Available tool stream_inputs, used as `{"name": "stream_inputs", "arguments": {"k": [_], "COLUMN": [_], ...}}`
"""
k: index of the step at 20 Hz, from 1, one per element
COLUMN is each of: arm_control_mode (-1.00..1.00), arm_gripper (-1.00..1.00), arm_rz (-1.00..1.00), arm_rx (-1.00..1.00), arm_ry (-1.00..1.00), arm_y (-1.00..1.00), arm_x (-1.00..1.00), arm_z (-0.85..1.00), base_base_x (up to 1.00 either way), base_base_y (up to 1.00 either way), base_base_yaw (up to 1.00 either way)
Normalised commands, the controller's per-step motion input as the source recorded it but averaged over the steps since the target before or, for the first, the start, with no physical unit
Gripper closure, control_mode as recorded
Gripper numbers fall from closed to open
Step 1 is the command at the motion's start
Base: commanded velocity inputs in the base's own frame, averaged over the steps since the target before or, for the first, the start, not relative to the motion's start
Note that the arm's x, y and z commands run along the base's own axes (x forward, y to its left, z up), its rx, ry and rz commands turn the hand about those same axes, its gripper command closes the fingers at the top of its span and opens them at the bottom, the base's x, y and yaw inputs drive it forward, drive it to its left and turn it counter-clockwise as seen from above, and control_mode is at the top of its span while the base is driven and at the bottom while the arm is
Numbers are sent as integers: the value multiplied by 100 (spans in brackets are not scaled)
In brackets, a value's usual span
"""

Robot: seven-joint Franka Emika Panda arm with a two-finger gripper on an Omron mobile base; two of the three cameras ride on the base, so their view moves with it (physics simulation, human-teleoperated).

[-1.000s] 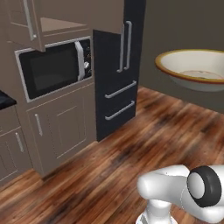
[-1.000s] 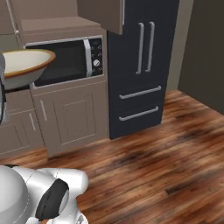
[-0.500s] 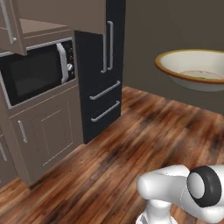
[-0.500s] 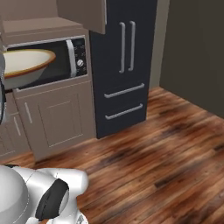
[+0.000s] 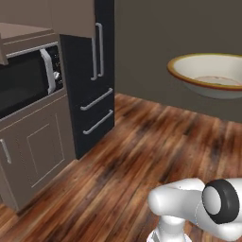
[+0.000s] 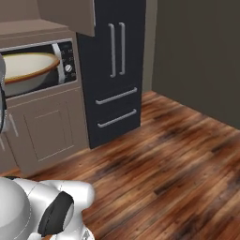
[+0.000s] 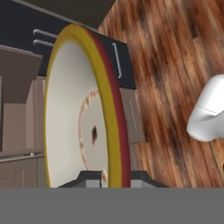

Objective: Move the bowls from the cabinet to the plates on the dining table.

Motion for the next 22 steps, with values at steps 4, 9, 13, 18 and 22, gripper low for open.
{"name": "stream_inputs", "arguments": {"k": [4, 9, 13, 18, 22], "arm_control_mode": [100, 100, 100, 100, 100], "arm_gripper": [100, 100, 100, 100, 100], "arm_rz": [0, 0, 0, 0, 0], "arm_rx": [0, 0, 0, 0, 0], "arm_ry": [0, 0, 0, 0, 0], "arm_y": [0, 0, 0, 0, 0], "arm_x": [0, 0, 0, 0, 0], "arm_z": [0, 0, 0, 0, 0], "base_base_x": [0, 0, 0, 0, 1], "base_base_y": [0, 0, 0, 0, -6], "base_base_yaw": [-25, -25, -25, -25, -23]}}
